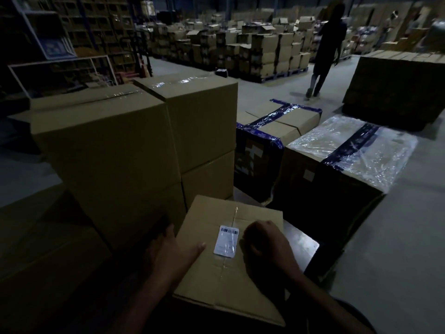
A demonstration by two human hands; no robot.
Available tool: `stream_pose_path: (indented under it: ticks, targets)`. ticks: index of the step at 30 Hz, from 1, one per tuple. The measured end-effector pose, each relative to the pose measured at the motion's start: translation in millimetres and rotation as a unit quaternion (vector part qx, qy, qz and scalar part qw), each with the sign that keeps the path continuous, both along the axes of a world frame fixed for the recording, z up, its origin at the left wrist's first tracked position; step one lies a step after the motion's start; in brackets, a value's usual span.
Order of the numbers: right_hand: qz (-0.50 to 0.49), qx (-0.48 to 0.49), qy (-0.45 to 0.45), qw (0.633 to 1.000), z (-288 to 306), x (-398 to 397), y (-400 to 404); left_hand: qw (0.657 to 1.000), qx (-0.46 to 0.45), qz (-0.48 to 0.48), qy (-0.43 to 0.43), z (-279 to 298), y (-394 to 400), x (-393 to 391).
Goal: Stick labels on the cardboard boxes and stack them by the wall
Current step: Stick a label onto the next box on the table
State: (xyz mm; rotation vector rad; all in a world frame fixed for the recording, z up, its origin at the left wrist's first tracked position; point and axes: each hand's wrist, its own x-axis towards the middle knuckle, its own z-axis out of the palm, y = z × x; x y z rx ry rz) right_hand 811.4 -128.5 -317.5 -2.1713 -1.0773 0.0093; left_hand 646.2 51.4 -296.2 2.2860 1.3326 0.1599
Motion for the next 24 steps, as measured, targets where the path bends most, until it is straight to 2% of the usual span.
stream_pose_path:
  ticks: [2,6,9,12,24]
  targets:
    - [0.031,-0.038,-0.019,0.999,3.4,19.8,5.0,0.999,-0.039,-0.006,-0.031,-2.3,-3.1,-6.4]
    - [0.068,-0.049,0.071,0.994,13.0,29.3,18.9,0.999,-0.015,0.0,-0.046,2.4,-14.2,0.8]
    - [0.034,-0.016,0.069,0.997,3.1,9.9,25.1,0.996,0.007,-0.015,-0.087,3.8,-26.9,14.7]
    - [-0.024,-0.001,0.065,0.998,-5.0,-4.1,23.7,0.996,0.012,-0.026,-0.088,-4.3,-33.7,20.7]
    - [0.009,-0.028,0.084,0.996,-1.0,3.0,26.2,0.995,0.04,-0.038,-0.083,-11.4,-29.6,20.5]
